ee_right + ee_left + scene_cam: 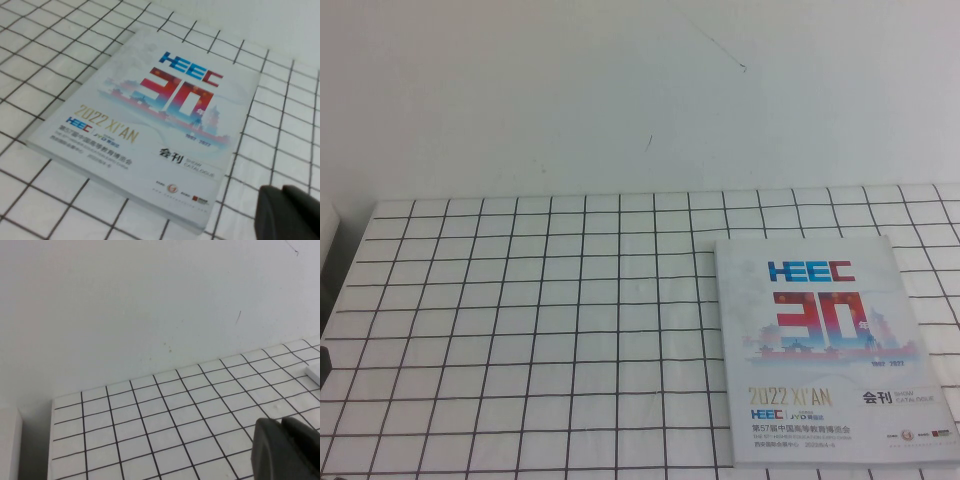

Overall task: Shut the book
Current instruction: 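Close the open booklet and leave it lying on the table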

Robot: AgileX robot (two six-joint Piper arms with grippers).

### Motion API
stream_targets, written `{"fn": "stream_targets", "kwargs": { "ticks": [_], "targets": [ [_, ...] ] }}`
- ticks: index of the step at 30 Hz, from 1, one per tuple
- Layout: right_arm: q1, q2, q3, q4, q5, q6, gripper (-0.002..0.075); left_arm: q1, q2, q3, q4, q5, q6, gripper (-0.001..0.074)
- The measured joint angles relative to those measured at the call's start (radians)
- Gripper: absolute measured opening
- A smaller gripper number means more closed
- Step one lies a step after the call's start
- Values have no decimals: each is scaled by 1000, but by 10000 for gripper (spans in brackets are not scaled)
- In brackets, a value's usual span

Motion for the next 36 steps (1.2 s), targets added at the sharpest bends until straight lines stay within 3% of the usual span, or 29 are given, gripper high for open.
{"fn": "stream_targets", "kwargs": {
  "ticks": [7,26,36],
  "targets": [
    [0,0,0,88,76,0,-3,0,-2,2,-10,0,4,-4],
    [0,0,0,92,82,0,-3,0,-7,10,-10,-7,10,-4],
    [0,-2,0,92,82,0,-3,109,-212,265,38,-15,10,-4]
  ]
}}
